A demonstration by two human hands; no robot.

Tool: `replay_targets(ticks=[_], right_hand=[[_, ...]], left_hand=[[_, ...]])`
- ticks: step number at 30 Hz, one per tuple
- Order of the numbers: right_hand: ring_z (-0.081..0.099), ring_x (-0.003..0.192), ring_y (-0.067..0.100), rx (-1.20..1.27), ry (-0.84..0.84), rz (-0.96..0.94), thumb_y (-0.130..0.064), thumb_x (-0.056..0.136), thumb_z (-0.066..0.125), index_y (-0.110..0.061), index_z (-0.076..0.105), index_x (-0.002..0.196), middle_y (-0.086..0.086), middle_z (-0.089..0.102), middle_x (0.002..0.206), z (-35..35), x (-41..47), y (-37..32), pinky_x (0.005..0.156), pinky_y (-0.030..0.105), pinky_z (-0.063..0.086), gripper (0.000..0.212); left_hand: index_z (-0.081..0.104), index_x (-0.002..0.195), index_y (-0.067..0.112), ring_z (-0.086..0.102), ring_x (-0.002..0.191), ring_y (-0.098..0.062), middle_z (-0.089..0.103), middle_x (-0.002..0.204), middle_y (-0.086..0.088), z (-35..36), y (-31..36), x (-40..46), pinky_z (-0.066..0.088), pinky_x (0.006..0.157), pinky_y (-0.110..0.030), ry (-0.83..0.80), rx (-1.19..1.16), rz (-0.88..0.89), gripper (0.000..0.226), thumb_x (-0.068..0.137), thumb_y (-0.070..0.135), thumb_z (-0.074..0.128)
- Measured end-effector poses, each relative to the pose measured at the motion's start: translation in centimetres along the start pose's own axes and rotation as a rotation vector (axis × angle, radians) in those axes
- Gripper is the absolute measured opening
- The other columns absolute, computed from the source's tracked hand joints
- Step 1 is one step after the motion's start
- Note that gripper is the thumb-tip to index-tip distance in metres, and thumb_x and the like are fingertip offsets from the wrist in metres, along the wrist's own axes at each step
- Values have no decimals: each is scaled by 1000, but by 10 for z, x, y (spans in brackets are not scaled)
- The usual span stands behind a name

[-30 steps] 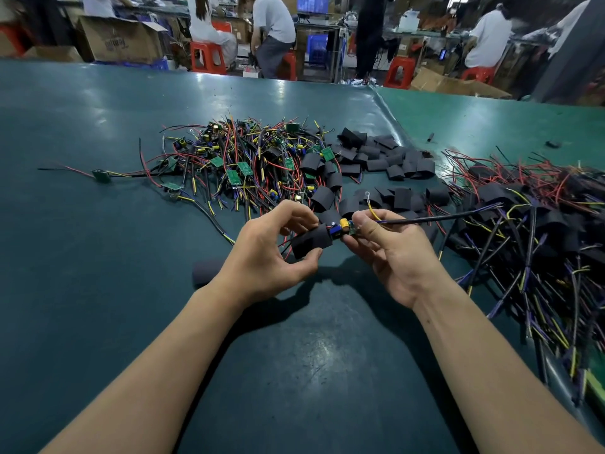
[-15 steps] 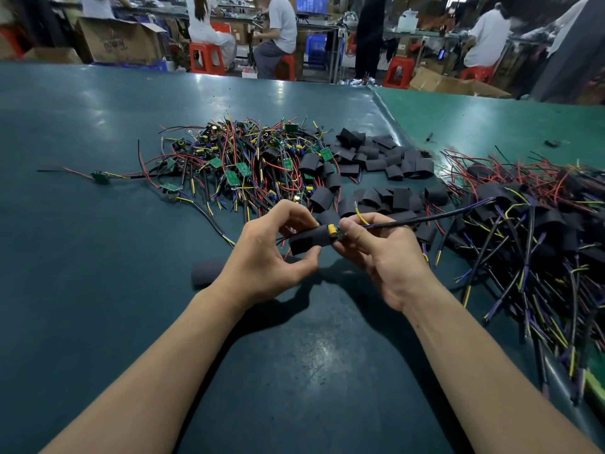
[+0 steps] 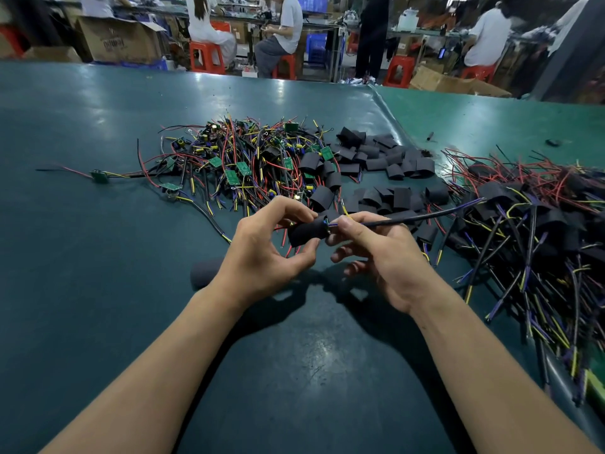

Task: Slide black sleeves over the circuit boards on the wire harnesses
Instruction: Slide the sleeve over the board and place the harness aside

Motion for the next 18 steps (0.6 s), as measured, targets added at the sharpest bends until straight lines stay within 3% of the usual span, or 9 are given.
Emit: replay_targets(ticks=[6,12,15,18], right_hand=[[61,55,13,-214,29,-103,-8,91,66,-13,70,81,1,67,65,-1,-2,2,44,22,45,11],[62,52,15,-80,46,-48,-12,94,62,-5,63,91,2,67,65,2,1,3,42,24,49,8],[65,54,22,26,-33,70,-34,89,64,-9,58,100,6,67,72,2,0,4,41,26,50,28],[63,50,19,-139,-197,132,-46,79,63,-15,66,85,6,63,65,6,-4,9,38,24,47,32]], left_hand=[[60,100,13,68,94,-13,70,99,-1,2,3,-2,54,86,-33,-43,3,27,32,74,3,77],[61,101,11,67,95,-19,70,100,-3,2,0,-1,53,86,-43,-45,11,23,32,74,4,77],[61,102,10,67,97,-21,69,102,-5,2,0,-1,54,85,-45,-39,3,45,34,74,2,77],[61,103,9,67,101,-18,69,107,-5,1,0,-2,54,87,-43,-65,-10,77,34,74,1,77]])
Point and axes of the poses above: each hand's wrist, its own x-axis towards the middle knuckle, its own z-axis out of the palm, y = z × x, the point moved 1 cm from there along x, towards the middle knuckle
